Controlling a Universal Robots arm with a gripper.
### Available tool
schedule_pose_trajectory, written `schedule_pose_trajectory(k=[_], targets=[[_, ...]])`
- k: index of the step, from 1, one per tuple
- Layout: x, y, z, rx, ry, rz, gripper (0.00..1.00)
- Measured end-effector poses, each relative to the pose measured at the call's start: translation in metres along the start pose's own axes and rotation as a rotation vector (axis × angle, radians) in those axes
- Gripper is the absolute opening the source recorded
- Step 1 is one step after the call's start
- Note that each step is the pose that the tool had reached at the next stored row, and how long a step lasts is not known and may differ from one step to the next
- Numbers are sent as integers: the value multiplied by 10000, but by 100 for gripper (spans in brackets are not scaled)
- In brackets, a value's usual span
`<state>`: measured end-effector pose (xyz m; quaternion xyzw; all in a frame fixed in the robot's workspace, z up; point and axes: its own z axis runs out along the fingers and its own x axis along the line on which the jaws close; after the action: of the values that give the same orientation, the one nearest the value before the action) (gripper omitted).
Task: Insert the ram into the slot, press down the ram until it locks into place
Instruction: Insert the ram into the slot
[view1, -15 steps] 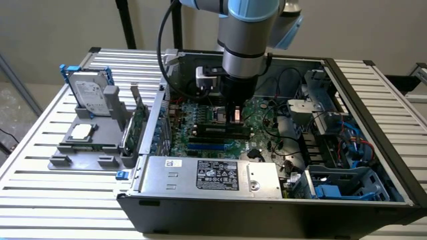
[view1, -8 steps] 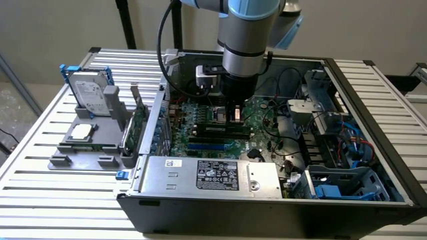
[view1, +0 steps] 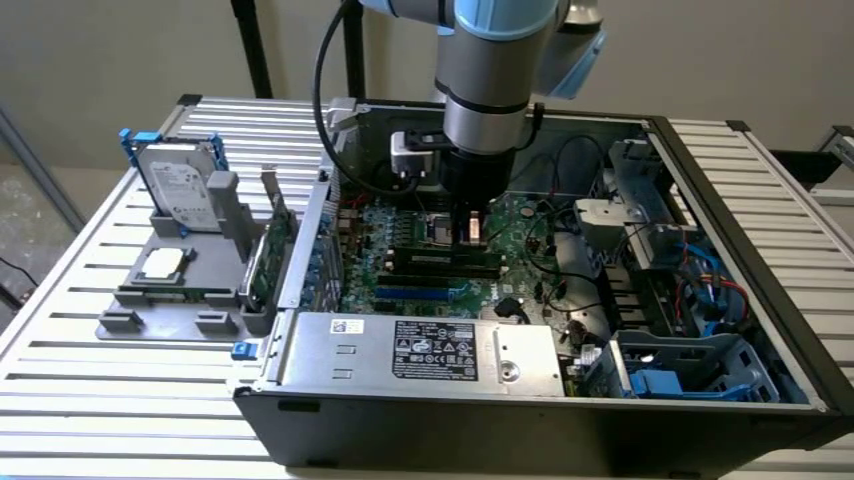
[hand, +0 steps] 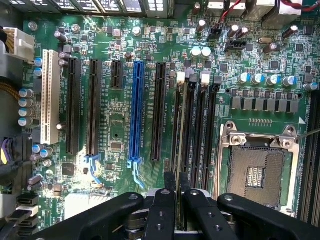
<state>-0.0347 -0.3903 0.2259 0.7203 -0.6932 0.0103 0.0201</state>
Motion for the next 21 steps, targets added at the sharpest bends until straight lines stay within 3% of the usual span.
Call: schedule_pose_trajectory(k=[9,21], targets=[[-2,22,7,177,49,-124,14],[-24,49,24,329,71,-134,14]])
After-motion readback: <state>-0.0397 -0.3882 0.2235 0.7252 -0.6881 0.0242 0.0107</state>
